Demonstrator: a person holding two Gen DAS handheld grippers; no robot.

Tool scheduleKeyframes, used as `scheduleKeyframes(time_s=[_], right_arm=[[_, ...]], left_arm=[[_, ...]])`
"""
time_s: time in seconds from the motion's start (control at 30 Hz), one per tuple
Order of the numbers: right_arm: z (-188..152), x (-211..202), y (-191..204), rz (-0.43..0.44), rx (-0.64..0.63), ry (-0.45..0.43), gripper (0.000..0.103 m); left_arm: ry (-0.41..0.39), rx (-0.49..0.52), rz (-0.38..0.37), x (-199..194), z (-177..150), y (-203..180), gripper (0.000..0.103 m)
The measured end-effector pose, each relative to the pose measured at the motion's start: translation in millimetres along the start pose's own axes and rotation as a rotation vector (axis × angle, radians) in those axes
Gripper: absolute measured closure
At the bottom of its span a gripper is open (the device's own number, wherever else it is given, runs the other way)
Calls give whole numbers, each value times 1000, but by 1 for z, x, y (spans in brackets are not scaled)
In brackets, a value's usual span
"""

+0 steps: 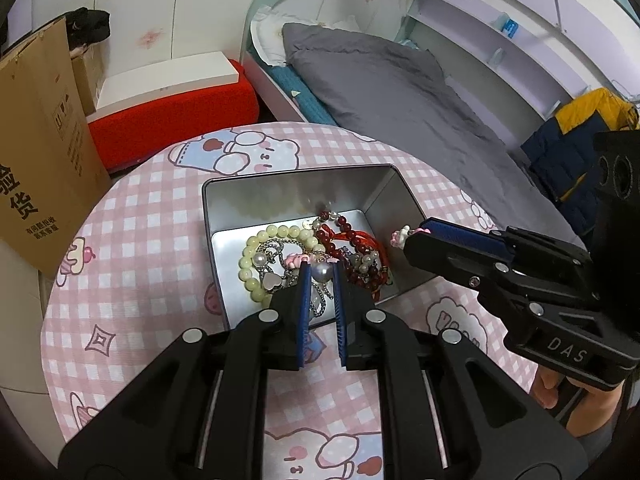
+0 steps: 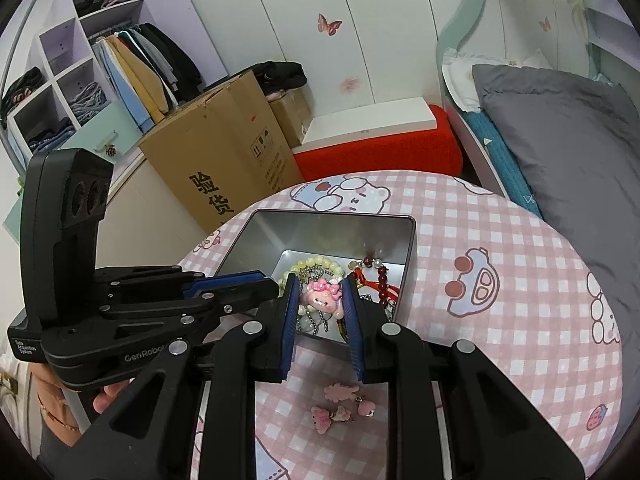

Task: Organize jewelry
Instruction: 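Carry both charms over the box and open both tools to drop them, then grasp a pink cartoon charm with the left tool while the right tool grasps another pink charm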

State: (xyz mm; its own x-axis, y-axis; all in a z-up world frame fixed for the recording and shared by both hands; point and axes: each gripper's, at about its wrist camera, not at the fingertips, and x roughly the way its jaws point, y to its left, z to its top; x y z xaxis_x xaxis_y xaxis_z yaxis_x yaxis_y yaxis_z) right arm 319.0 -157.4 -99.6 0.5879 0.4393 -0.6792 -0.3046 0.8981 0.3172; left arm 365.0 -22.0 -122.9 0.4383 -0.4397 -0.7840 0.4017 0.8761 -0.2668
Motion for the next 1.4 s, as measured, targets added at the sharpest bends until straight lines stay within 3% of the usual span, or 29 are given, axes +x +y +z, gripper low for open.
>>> scheduleKeyframes(time_s=[0.07, 0.13, 0.17, 0.53, 0.8, 1.1, 1.4], right_arm=[[0, -1, -1, -1, 4, -1, 83], [1, -2, -3, -2, 10, -2, 83], [1, -2, -4, -1, 15, -1, 83], [-3, -26, -12, 2, 38, -31, 81], [-26, -64, -14, -46, 8, -70, 78], [-70, -67, -29, -110, -14, -23, 73], [-92, -53, -43, -118, -9, 23, 72]], left_arm=[[-1, 1, -4, -1, 0, -2, 85], [-12, 1, 5, -3, 0, -2, 65], [-27, -1, 8, -7, -1, -2, 45], [-78, 31, 20, -32, -11, -17, 45], [-130, 123, 59, -44, -38, -51, 45], [-63, 172, 93, -4, -78, -72, 45], [-28, 175, 141, 24, -90, -73, 45]])
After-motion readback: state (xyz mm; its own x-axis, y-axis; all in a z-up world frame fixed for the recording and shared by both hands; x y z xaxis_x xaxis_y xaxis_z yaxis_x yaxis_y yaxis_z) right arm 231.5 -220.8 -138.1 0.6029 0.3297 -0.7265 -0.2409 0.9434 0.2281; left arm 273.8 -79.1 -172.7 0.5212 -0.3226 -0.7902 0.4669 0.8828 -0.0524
